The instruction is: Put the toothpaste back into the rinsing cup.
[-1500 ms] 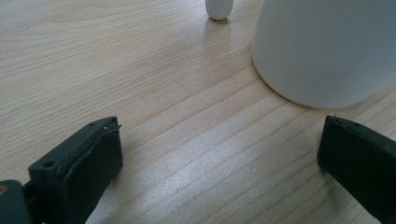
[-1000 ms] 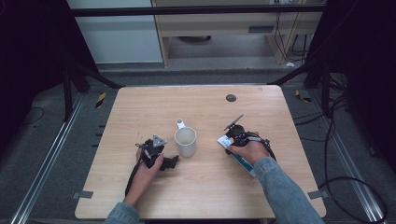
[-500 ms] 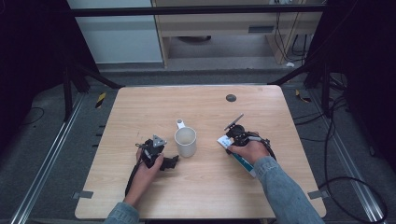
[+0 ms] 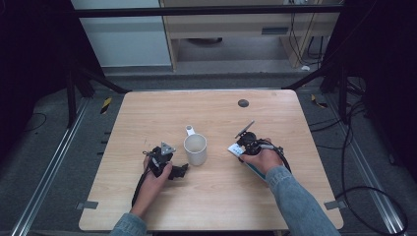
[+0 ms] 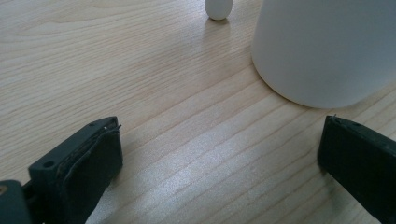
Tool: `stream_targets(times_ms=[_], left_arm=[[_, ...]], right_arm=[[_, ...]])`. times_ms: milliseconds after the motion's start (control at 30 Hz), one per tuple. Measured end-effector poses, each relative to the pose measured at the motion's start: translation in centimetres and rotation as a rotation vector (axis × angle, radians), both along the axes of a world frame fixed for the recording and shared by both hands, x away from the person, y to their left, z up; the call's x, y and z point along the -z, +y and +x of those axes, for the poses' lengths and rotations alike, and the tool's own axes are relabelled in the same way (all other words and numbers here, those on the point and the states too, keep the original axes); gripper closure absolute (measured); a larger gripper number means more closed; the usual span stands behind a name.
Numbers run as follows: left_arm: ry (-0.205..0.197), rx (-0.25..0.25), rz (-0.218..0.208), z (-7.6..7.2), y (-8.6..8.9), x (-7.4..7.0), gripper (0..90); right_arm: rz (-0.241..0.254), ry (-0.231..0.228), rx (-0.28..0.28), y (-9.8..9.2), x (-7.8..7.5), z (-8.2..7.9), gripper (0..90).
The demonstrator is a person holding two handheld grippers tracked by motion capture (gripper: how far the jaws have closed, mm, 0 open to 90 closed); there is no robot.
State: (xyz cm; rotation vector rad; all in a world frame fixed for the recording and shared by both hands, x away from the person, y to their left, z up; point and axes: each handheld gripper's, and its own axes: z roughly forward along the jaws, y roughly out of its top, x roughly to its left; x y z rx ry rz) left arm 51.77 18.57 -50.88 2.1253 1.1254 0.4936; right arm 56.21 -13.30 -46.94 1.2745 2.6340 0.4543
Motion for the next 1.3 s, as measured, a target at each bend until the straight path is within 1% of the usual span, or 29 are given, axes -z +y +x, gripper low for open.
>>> stream_targets(times_ms=[67, 100, 133, 300, 333, 467, 567, 667, 733, 767, 867, 967, 1000, 1233, 1300], left_arm=[[0.000, 0.000, 0.000, 0.0, 0.0, 0.0, 0.0], [0.000, 0.000, 0.000, 0.0, 0.0, 0.0, 0.0], [0.000, 0.000, 0.000, 0.0, 0.0, 0.0, 0.0], [0.000, 0.000, 0.000, 0.0, 0.0, 0.0, 0.0], [0.000, 0.000, 0.000, 0.0, 0.0, 0.0, 0.0], [0.000, 0.000, 0.000, 0.0, 0.0, 0.0, 0.0], [0.000, 0.000, 0.000, 0.0, 0.0, 0.0, 0.0], [0.000, 0.000, 0.000, 0.0, 0.0, 0.0, 0.0], [0.000, 0.000, 0.000, 0.0, 0.0, 0.0, 0.0], [0.000, 0.000, 0.000, 0.0, 0.0, 0.0, 0.0], [0.000, 0.000, 0.000, 0.0, 0.0, 0.0, 0.0], [0.000, 0.000, 0.000, 0.0, 0.0, 0.0, 0.0], [0.000, 0.000, 0.000, 0.0, 0.0, 0.0, 0.0], [0.000, 0.000, 0.000, 0.0, 0.0, 0.0, 0.0], [0.000, 0.000, 0.000, 0.0, 0.0, 0.0, 0.0]], right_arm=[[-0.001, -0.009, -0.010, -0.1, -0.2, 0.0, 66.2], [-0.001, -0.020, -0.011, -0.1, -0.4, 0.0, 71.0], [0.006, -0.026, -0.006, -0.1, -0.7, 0.0, 73.3], [-0.006, -0.016, -0.015, -0.1, -0.8, 0.1, 72.7], [-0.017, -0.016, -0.020, 0.1, -0.7, 0.1, 71.8], [-0.023, -0.006, -0.013, 0.2, -0.6, 0.2, 70.8], [-0.017, -0.001, -0.008, 0.1, -0.5, 0.3, 70.3], [-0.022, -0.004, -0.007, 0.2, -0.6, 0.2, 72.4], [-0.014, -0.002, 0.004, 0.1, -0.6, 0.2, 74.3], [-0.012, -0.005, -0.002, 0.0, -0.7, 0.3, 75.1], [0.000, 0.000, 0.009, -0.1, -0.8, 0.3, 77.2], [0.008, -0.003, 0.003, -0.4, -0.9, 0.3, 78.0], [0.020, -0.002, 0.005, -0.5, -1.1, 0.2, 78.6], [0.025, -0.005, 0.004, -0.8, -2.0, 0.2, 79.1], [0.019, -0.005, 0.004, -0.9, -2.2, 0.2, 79.2]])
